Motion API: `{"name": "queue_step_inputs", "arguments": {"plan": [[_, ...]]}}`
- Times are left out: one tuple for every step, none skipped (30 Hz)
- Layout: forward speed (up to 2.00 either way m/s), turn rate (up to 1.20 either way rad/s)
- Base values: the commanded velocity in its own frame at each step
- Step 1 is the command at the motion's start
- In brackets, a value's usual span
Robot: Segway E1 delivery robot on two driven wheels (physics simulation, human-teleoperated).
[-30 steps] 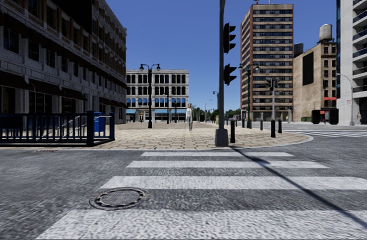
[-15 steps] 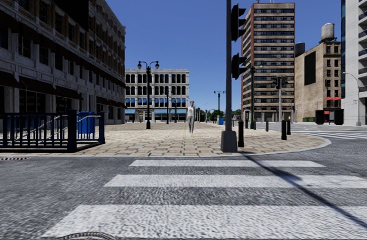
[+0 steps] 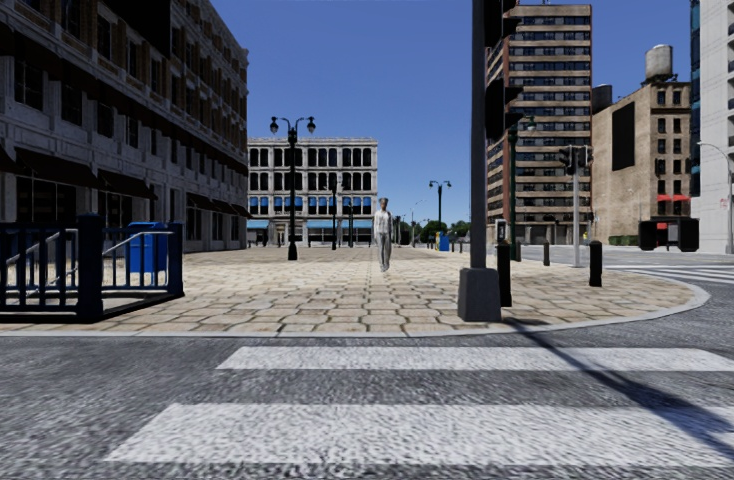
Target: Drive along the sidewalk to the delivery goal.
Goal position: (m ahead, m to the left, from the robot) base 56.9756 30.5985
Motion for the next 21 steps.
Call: {"name": "queue_step_inputs", "arguments": {"plan": [[1.80,0.00],[1.80,0.00],[1.80,0.00],[1.80,0.00],[1.80,0.00],[1.80,0.00],[1.80,0.00],[1.80,0.00],[1.80,0.00],[1.80,0.00],[1.80,0.00],[1.80,0.00],[1.80,0.00],[1.80,0.00],[1.80,0.00],[1.80,0.00],[1.80,0.00],[1.80,0.00],[1.80,0.00],[1.80,0.00],[1.80,0.00]]}}
